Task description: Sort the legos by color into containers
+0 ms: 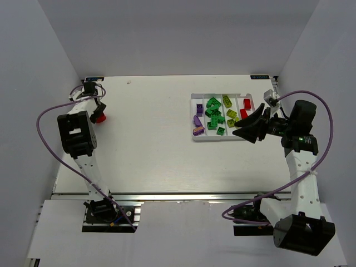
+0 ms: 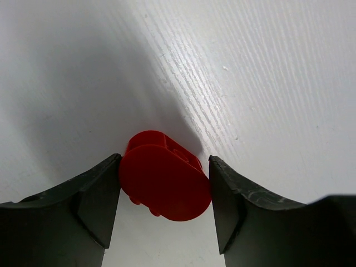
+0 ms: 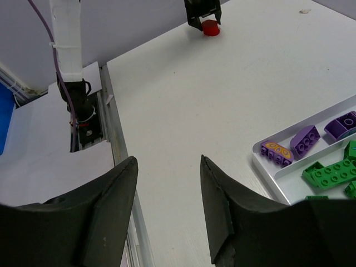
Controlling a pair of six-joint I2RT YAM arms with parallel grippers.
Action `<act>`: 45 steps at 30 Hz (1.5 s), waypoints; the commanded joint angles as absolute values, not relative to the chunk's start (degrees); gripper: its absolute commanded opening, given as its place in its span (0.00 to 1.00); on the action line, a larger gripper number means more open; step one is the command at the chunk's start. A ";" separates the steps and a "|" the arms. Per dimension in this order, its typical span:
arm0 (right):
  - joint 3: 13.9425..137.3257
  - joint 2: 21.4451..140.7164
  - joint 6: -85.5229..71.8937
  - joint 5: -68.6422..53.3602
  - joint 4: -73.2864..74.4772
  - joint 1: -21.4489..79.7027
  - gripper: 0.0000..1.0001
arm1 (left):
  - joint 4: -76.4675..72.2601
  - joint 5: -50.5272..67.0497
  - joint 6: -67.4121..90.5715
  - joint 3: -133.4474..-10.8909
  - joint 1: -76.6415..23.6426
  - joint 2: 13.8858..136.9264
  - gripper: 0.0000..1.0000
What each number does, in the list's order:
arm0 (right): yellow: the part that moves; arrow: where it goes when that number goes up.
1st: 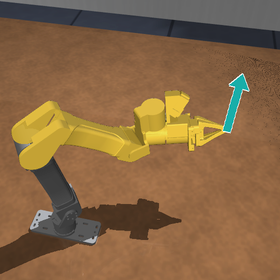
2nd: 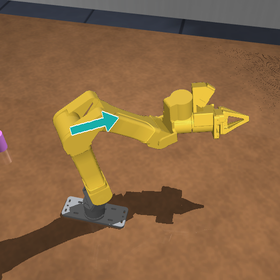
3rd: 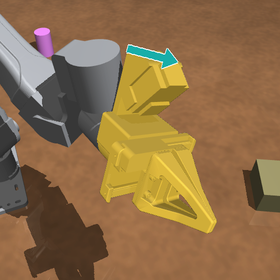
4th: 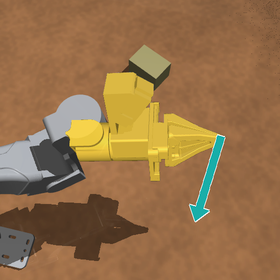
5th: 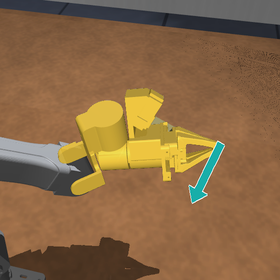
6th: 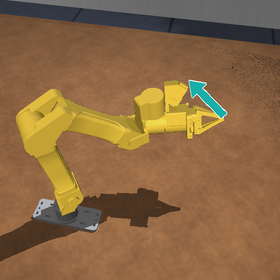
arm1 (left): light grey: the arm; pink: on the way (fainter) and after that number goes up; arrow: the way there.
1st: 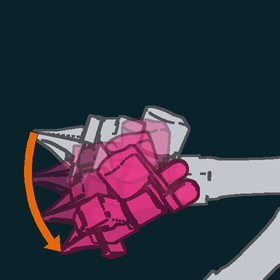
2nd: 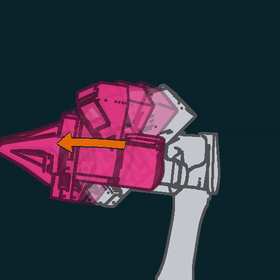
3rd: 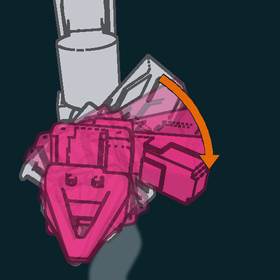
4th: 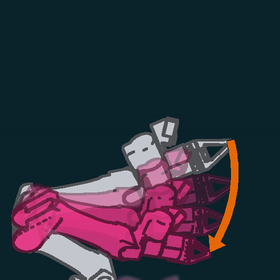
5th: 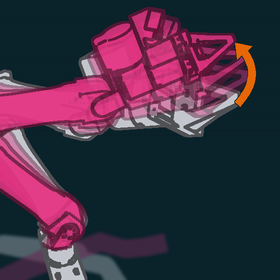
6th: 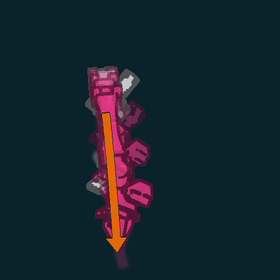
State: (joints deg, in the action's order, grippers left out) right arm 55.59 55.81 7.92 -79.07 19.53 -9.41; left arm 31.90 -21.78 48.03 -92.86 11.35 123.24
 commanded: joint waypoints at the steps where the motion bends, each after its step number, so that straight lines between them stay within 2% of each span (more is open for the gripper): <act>1: 55.63 55.02 7.56 -81.39 18.19 -10.28 0.54 | 28.57 -18.11 45.71 -90.80 11.25 119.18 0.51; 6: 55.63 54.84 7.03 -82.53 18.11 -11.07 0.54 | 23.83 -10.74 41.67 -85.18 11.16 116.20 0.40; 14: 55.63 54.41 6.68 -83.76 18.02 -12.39 0.54 | 10.03 11.39 37.45 -73.31 8.53 108.64 0.23; 17: 55.72 54.23 6.42 -84.20 17.93 -13.18 0.54 | 8.61 14.67 34.82 -73.03 3.53 106.18 0.22; 22: 55.72 53.96 6.15 -84.72 17.93 -14.59 0.54 | 6.95 17.93 32.96 -75.40 -10.61 104.76 0.21; 26: 55.64 53.88 5.80 -85.34 17.93 -15.90 0.54 | 5.72 18.98 31.82 -80.50 -20.37 106.69 0.21; 32: 55.72 53.00 5.63 -86.31 17.93 -18.02 0.54 | 5.71 21.00 29.80 -94.55 -33.90 116.35 0.21; 41: 55.63 52.56 4.83 -88.33 17.40 -20.91 0.55 | 2.47 22.67 34.01 -115.91 -40.33 132.96 0.21; 45: 55.46 52.12 4.83 -88.68 17.40 -21.88 0.54 | -7.98 23.29 37.96 -122.25 -42.18 139.30 0.22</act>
